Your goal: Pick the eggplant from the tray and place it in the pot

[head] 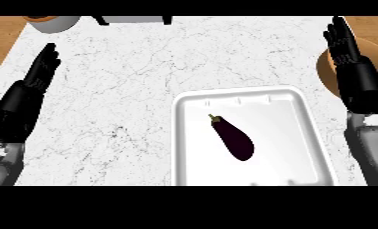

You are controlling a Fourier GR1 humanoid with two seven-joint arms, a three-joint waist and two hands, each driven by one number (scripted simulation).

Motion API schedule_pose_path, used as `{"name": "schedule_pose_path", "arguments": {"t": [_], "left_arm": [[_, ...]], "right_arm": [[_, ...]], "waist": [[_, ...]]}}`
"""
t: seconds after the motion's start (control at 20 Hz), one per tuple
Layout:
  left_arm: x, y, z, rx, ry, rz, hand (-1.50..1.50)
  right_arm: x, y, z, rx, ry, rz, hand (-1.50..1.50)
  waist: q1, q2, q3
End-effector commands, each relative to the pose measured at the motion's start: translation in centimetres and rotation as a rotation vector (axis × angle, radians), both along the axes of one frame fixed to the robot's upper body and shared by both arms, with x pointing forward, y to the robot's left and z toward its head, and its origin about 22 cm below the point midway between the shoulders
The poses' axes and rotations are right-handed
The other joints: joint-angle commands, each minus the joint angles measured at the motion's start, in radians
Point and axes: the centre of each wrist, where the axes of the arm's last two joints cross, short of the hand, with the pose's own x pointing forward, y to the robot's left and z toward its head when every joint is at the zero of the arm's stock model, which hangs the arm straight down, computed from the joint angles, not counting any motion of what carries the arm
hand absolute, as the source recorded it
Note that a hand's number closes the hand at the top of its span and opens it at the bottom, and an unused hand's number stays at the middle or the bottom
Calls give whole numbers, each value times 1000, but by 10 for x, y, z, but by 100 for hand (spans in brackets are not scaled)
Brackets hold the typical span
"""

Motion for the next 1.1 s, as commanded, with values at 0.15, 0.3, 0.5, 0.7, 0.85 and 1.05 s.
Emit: {"name": "schedule_pose_path", "arguments": {"t": [0.15,0.3,0.5,0.7,0.85,1.05], "left_arm": [[13,-37,14,-148,-101,-96,0],[13,-47,12,-221,-76,-122,0],[22,-64,14,-335,-110,-127,0],[26,-70,9,-371,-99,-126,0],[30,-60,10,-377,-97,-98,0],[33,-64,8,-361,-92,-95,0]], "right_arm": [[20,96,8,1,121,710,150],[24,96,82,-447,-147,827,150],[44,96,44,-372,52,1140,-150],[58,92,64,-343,-40,1362,-150],[62,89,73,-436,-52,1432,-150],[64,99,93,-676,-64,1452,-150]], "waist": [[160,25,-10],[189,-12,-30],[158,35,-7],[138,34,-4],[129,26,-5],[122,21,-6]]}}
